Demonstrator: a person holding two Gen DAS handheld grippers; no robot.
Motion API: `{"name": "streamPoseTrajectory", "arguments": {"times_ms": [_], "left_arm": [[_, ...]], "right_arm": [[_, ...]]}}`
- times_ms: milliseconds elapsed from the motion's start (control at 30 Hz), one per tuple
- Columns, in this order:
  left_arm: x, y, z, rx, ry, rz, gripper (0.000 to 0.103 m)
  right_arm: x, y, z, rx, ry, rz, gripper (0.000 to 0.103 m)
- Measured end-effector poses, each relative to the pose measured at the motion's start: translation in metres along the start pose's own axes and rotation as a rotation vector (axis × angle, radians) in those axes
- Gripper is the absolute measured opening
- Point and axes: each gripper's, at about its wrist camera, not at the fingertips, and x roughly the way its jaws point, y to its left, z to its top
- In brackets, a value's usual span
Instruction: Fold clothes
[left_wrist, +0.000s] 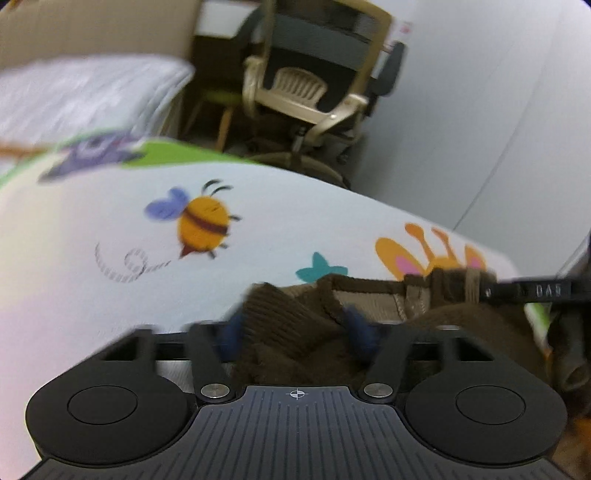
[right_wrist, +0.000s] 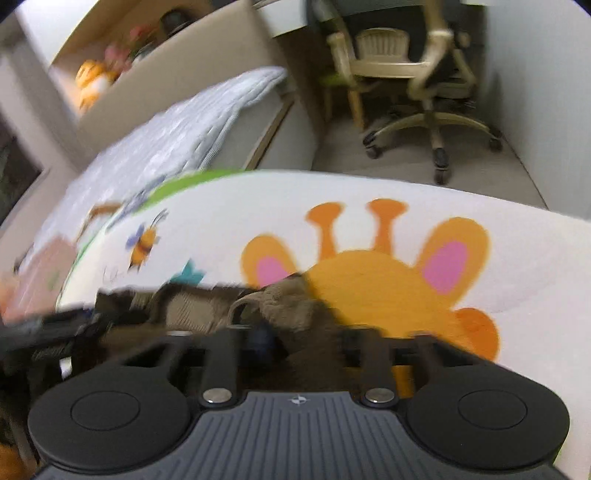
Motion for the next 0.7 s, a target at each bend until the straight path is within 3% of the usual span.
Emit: {"name": "streamPoseTrajectory", "arguments": {"times_ms": [67,233,400,533,700], "left_arm": [[-0.009,0.001,0.001,-0.016,0.007,-0.023,0.011],[-0.102,-0.009,-0.007,0.025,-0.071,-0.104,0.011],[-0.191,-0.037,-0.048,0.142,-0.147,-0.142,0.011],[-0.226,-0.060,-0.097,0.220,-0.156,-0.136,0.016],[-0.233,-0.068,-0.163,0.251,-0.055,-0.129,0.027]], "right_arm": [[-0.028,0.008,-0.005,-0.021,-0.039,0.026,0.015],[-0.135,0.036,-0.039,-0.130,-0.155,0.086,0.015],[-0.212,0.062,-0.109,-0.250,-0.206,0.080,0.015],[-0.221,0.075,-0.175,-0.393,-0.176,-0.021,0.016],[-0.217,0.087,-0.250,-0.544,-0.115,-0.102,0.024]]}}
